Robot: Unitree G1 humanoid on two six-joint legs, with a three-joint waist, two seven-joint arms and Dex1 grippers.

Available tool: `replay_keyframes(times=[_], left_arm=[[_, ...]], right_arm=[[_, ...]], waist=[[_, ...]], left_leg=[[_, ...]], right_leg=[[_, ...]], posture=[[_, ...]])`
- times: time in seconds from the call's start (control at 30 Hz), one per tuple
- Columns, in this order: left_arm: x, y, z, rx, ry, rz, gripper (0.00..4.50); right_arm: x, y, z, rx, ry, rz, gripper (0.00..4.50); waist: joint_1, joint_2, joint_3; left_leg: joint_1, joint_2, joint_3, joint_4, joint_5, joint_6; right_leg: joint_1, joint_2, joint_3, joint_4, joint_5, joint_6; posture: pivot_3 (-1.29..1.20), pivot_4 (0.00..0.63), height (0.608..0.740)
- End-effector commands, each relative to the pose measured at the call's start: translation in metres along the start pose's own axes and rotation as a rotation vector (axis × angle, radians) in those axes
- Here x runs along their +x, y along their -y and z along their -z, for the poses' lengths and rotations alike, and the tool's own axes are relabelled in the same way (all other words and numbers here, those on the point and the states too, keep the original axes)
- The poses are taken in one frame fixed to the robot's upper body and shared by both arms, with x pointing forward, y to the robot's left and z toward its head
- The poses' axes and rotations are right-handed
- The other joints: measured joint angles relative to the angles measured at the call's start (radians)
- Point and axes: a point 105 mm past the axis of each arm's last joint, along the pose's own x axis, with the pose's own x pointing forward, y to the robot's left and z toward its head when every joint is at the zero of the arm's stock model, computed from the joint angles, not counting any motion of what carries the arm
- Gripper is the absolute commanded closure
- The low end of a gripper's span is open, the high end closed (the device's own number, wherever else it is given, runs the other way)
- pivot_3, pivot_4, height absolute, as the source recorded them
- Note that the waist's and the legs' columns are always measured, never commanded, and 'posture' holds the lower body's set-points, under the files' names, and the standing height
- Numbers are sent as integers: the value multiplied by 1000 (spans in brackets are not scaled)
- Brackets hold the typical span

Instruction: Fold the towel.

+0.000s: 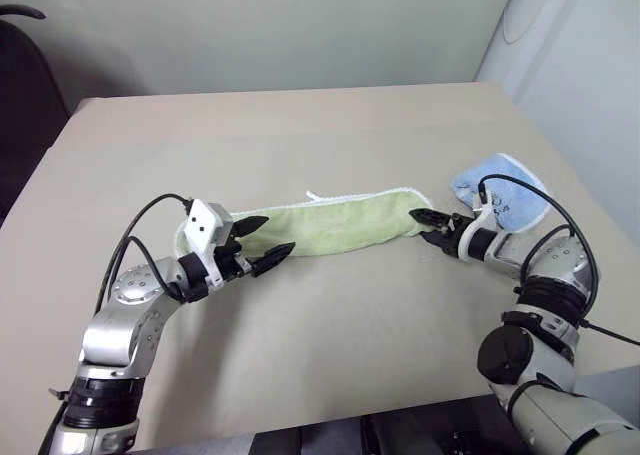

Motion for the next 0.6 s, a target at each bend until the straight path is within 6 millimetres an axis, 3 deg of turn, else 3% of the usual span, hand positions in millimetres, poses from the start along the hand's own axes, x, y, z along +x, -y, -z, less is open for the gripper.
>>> replay_keyframes(times=[0.03, 0.2, 0.4, 0.6], left_arm=[[0, 6, -11, 48, 37, 11, 315], [-1, 5, -10, 49, 36, 4, 315], [-2, 5, -7, 44, 33, 1, 315], [-2, 4, -6, 44, 26, 3, 315]], right_arm=[[-3, 0, -2, 8, 13, -3, 2746], [-17, 5, -19, -12, 84, 17, 4468], [-38, 6, -42, -134, 152, 51, 4491], [-47, -9, -58, -602, 148, 117, 4491]], waist=[[2, 0, 0], [13, 0, 0], [36, 1, 0], [36, 1, 0]], left_leg=[[0, 0, 0, 0, 0, 0], [0, 0, -1, 0, 0, -1], [-2, -1, -2, 0, -1, -1], [-2, -1, -2, 0, -1, -1]], right_leg=[[0, 0, 0, 0, 0, 0], [1, 0, -1, -1, 0, 0], [2, -1, -1, -1, 0, 0], [2, 0, -2, -1, 0, 0]], posture=[[0, 150, 740], [0, 150, 740], [0, 150, 740], [0, 150, 740]])
